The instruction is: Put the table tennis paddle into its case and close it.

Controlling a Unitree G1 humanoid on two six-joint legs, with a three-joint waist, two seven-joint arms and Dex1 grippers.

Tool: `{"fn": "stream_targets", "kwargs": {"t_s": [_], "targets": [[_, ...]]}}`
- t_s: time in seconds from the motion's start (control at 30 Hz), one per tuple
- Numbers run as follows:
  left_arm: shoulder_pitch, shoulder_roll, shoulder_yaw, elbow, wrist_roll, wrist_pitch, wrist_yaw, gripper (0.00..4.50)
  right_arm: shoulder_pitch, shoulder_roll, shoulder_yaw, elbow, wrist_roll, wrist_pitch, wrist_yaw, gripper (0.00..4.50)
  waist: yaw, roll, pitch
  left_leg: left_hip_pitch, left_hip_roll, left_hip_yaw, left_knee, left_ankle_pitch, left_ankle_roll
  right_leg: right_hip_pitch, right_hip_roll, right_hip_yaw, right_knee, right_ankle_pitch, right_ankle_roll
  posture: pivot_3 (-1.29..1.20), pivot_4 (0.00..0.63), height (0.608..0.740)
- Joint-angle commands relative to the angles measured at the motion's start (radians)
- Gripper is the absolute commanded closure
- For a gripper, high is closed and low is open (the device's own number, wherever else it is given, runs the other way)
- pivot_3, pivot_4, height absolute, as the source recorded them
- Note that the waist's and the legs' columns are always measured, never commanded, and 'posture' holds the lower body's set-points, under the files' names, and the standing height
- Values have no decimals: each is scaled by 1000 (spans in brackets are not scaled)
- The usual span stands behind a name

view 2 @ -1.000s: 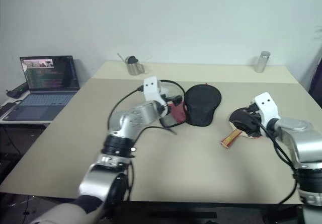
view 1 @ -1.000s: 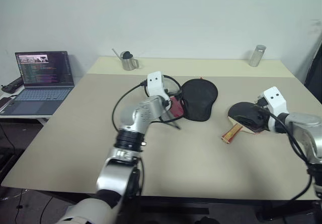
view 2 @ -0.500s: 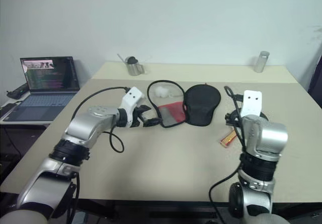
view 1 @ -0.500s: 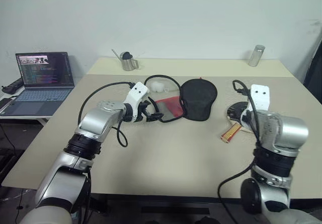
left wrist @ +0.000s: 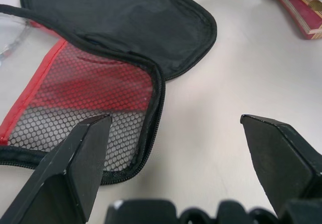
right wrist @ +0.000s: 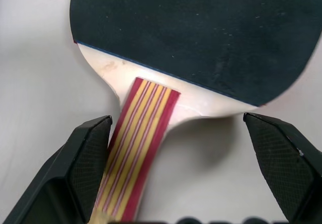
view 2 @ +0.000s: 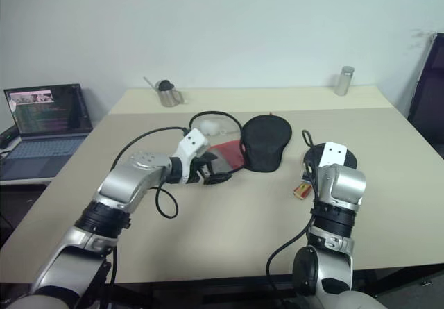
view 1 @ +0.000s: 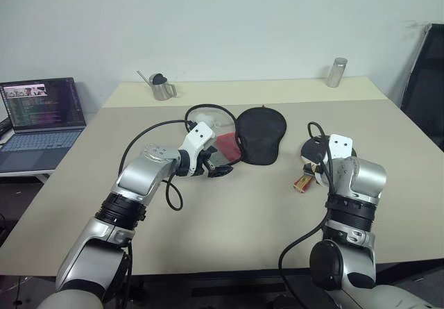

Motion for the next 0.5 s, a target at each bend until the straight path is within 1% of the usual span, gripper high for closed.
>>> {"fn": "stream_targets", "kwargs": {"t_s": [0.03,0.17,0.27,0.37,0.47,0.5], "targets": [[3,2,52,-48,12,11,23,31,-35,16,-9,47,20,-56,-26,0,-1,0,0,0,0,0,0,0,0,0,0,0,0,0,0,0,150,740],[17,1,73,-67,12,28,35,31,-57,30,-1,112,37,-101,-40,0,-7,-1,0,0,0,1,0,0,0,0,0,1,0,1,0,0,150,740],[20,-4,81,-74,16,35,43,31,-58,27,11,202,37,-170,-55,0,-14,-3,-2,1,1,2,0,0,0,0,1,2,-1,2,0,0,150,740],[26,-5,88,-86,19,40,53,0,-52,18,16,272,28,-228,-87,617,-15,-6,-4,4,3,3,0,0,0,3,3,3,-1,4,-2,0,150,740],[29,-3,100,-94,19,47,59,0,-47,-1,19,311,28,-270,-114,1486,-13,-7,-4,9,4,4,-1,-2,4,8,4,3,-2,6,-2,0,150,740],[31,0,105,-94,19,48,60,0,-47,-8,18,320,33,-278,-121,1825,-12,-7,-4,14,4,3,-2,-2,4,12,4,3,-2,6,-2,0,150,740]]}}
